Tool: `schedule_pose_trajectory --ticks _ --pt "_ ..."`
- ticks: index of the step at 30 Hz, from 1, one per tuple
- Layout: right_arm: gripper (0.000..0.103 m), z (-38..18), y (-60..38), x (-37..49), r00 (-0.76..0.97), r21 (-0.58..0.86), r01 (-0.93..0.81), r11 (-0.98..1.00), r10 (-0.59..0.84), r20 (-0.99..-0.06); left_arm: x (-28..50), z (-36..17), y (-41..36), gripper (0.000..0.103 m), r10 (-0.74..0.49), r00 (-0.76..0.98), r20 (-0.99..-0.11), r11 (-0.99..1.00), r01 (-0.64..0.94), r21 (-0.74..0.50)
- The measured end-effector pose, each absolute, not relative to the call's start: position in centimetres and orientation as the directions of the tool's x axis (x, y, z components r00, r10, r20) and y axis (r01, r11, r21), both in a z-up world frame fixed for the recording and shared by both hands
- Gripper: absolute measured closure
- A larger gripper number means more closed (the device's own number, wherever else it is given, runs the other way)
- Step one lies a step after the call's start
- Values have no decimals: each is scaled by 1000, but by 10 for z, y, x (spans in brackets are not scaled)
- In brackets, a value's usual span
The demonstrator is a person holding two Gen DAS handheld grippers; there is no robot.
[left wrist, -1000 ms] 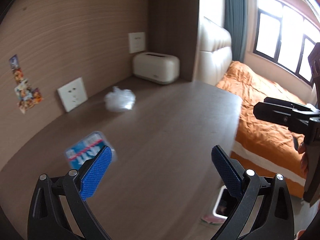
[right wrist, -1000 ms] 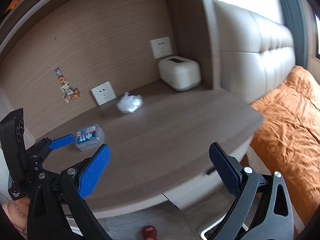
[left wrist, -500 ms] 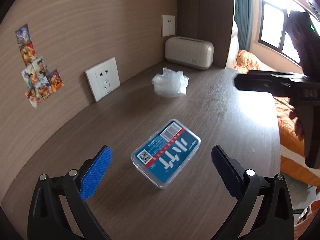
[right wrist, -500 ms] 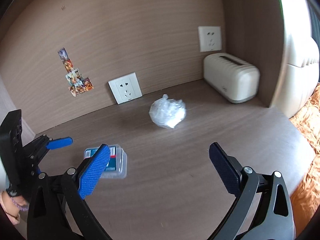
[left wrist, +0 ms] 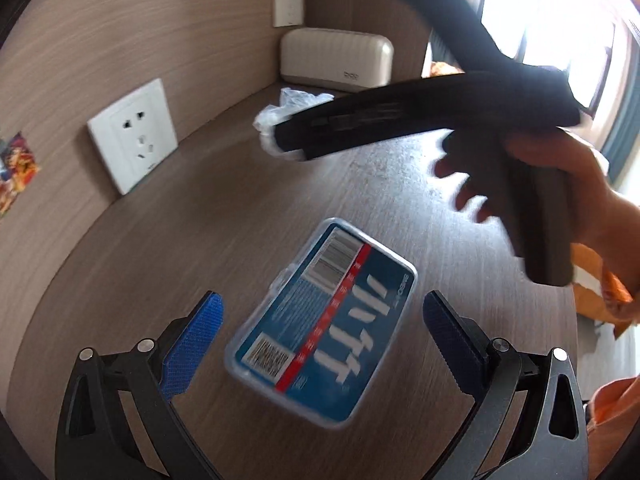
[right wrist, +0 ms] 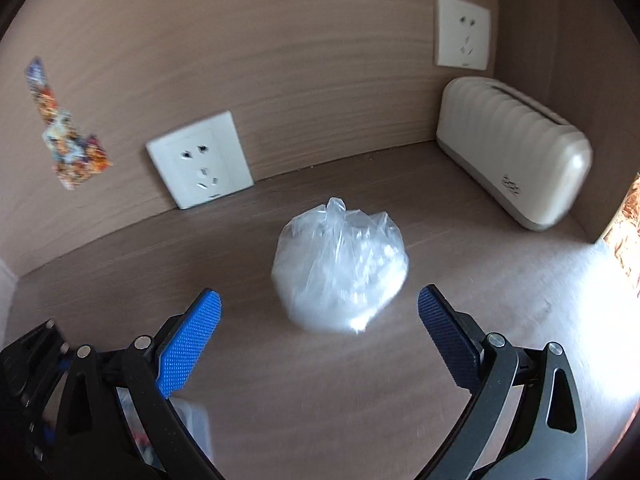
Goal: Collect trash
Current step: 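Grasp the blue-and-white plastic box with the left tool while the right tool grasps the clear bag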
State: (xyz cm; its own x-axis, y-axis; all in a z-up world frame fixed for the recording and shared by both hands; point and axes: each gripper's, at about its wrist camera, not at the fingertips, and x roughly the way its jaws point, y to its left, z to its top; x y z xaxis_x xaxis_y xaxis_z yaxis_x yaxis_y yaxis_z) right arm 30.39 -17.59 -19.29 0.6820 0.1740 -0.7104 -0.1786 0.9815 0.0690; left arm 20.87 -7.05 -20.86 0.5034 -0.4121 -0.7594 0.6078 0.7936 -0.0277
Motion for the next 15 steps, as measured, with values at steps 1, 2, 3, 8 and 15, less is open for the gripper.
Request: schedule_pose_trajectory --ticks 1,2,3,8,15 --pt "5 -196 -175 309 678 64 -173 983 166 -716 210 -209 -71 5 -423 494 -760 787 616 -38" --pt "5 -198 -174 314 673 56 -166 985 154 -723 211 -210 -72 5 -431 485 -761 781 623 -45" --pt "5 -201 -173 319 667 53 -163 985 150 -730 212 -211 -72 5 -435 480 -762 777 628 -48" --pt "5 -209 -175 328 658 69 -146 987 149 -738 220 -216 -72 6 -448 441 -778 776 624 -93" --pt "46 -211 -177 332 646 90 -161 983 174 -743 223 -212 -78 44 -409 472 -781 789 613 -42"
